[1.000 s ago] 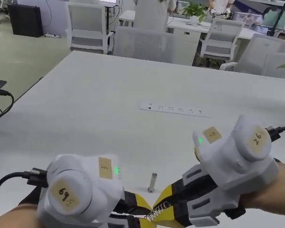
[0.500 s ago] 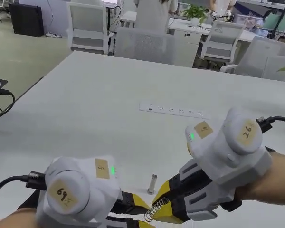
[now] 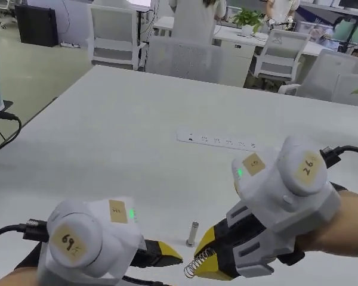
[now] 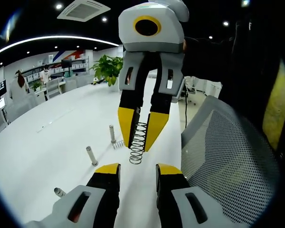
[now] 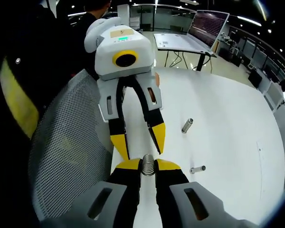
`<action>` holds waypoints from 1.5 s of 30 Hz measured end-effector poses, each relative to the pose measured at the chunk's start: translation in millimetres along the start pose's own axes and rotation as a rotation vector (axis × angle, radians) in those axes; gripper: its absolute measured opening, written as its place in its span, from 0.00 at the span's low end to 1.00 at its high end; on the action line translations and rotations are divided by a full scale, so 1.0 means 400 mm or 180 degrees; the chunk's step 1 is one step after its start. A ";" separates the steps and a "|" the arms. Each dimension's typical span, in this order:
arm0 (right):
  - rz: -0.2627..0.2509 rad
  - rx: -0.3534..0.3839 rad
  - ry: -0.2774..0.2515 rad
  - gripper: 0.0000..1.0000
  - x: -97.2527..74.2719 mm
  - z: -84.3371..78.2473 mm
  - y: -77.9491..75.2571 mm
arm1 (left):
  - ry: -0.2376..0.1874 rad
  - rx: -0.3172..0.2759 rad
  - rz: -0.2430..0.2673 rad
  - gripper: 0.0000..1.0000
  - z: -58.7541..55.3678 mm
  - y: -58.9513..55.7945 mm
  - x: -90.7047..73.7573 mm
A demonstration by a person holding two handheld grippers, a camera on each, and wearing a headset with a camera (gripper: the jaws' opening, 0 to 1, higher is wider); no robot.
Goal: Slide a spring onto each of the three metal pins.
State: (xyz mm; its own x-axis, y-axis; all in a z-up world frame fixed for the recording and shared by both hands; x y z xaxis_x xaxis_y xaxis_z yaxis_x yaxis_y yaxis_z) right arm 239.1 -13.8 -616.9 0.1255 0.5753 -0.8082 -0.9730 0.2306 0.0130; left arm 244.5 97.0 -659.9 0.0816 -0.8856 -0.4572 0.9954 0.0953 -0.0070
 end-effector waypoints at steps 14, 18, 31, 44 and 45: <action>0.0010 -0.0009 0.0002 0.09 0.006 0.003 -0.003 | -0.0102 -0.0201 0.0201 0.36 -0.036 0.025 -0.040; 0.0002 -0.0013 0.0007 0.09 0.005 0.003 -0.006 | -0.0138 -0.0251 0.0277 0.39 -0.048 0.033 -0.054; -0.0007 -0.0021 0.0062 0.09 0.010 0.000 -0.012 | -0.0186 -0.0494 0.0467 0.50 -0.125 0.054 -0.095; -0.0067 0.0000 0.0103 0.09 -0.006 0.001 -0.038 | -0.0242 -0.0623 0.0665 0.57 -0.161 0.059 -0.115; -0.0076 0.0007 0.0105 0.09 -0.009 0.001 -0.042 | -0.0238 -0.0628 0.0670 0.58 -0.163 0.058 -0.115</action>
State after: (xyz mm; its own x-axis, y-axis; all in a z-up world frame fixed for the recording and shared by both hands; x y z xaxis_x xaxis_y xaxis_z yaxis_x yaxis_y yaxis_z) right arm 255.1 -19.7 -614.0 0.1423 0.5434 -0.8273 -0.9693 0.2459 -0.0053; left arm 260.6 169.6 -697.1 0.2960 -0.8673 -0.4003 0.9279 0.3606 -0.0951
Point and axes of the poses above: the centre of the closed fingertips' face, and the gripper's own axes: x roughly forward along the fingers, y roughly to its left, z roughly out of its top, the point moved 8 cm from there along -x, roughly backward along the fingers, and after that the axes turned 1 degree about x, right-handed, at the moved point
